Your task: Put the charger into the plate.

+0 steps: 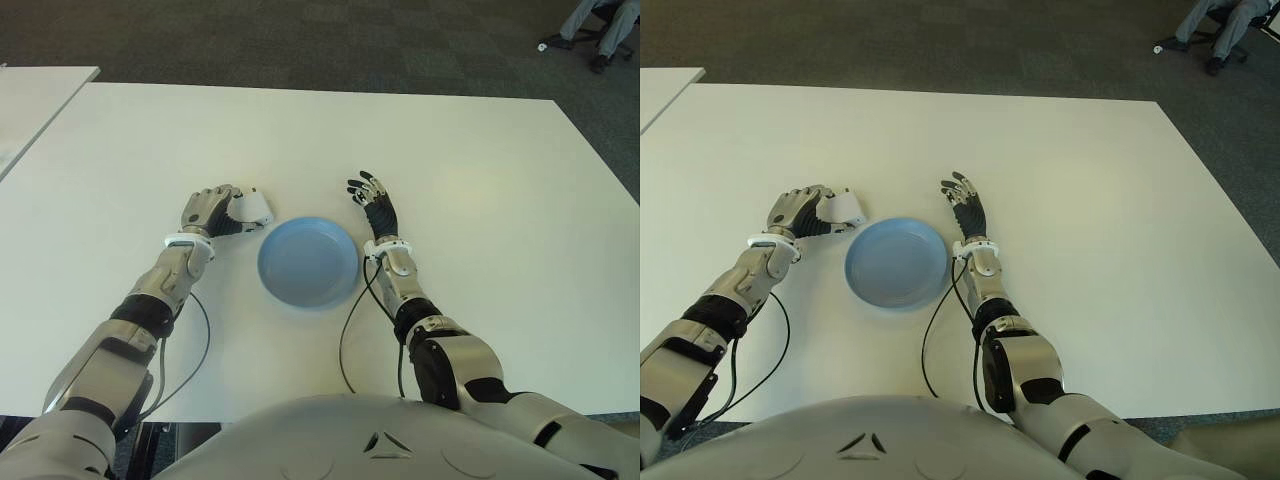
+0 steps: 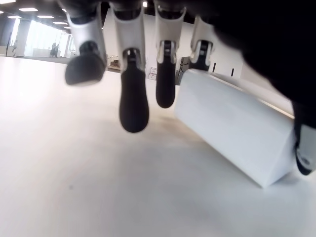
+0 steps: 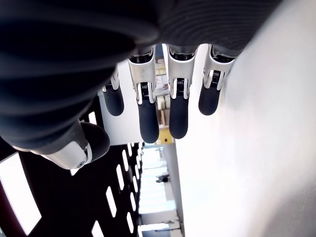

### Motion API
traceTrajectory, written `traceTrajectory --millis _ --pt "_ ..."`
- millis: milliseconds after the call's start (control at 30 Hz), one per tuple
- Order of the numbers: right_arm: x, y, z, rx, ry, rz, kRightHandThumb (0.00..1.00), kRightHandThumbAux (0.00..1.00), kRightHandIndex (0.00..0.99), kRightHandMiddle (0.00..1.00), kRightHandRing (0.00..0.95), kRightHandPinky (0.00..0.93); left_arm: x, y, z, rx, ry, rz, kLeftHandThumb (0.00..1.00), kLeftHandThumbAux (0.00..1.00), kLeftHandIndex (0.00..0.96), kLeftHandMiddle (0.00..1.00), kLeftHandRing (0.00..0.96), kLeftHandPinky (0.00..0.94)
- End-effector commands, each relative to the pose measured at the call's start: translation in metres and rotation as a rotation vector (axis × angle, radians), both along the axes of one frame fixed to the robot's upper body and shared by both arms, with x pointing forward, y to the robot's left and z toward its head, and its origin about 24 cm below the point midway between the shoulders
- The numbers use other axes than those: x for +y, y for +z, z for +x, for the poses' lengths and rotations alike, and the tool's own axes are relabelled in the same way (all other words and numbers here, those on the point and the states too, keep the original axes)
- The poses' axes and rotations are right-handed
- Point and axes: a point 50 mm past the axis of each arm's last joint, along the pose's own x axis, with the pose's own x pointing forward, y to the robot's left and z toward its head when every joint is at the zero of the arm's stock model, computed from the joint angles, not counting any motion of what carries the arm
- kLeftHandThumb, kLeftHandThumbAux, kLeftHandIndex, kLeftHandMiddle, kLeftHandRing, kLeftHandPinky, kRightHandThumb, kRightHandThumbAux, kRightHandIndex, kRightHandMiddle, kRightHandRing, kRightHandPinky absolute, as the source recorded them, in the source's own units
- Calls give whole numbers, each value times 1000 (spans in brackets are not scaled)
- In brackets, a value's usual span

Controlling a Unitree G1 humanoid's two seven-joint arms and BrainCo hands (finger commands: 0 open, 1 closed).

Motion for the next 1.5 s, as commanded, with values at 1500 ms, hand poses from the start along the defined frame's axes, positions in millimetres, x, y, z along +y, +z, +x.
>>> traceTrajectory --millis 1500 --pt "14 -17 -12 112 0 63 0 527 137 295 248 210 -29 102 -31 -273 -112 -122 749 696 443 866 863 869"
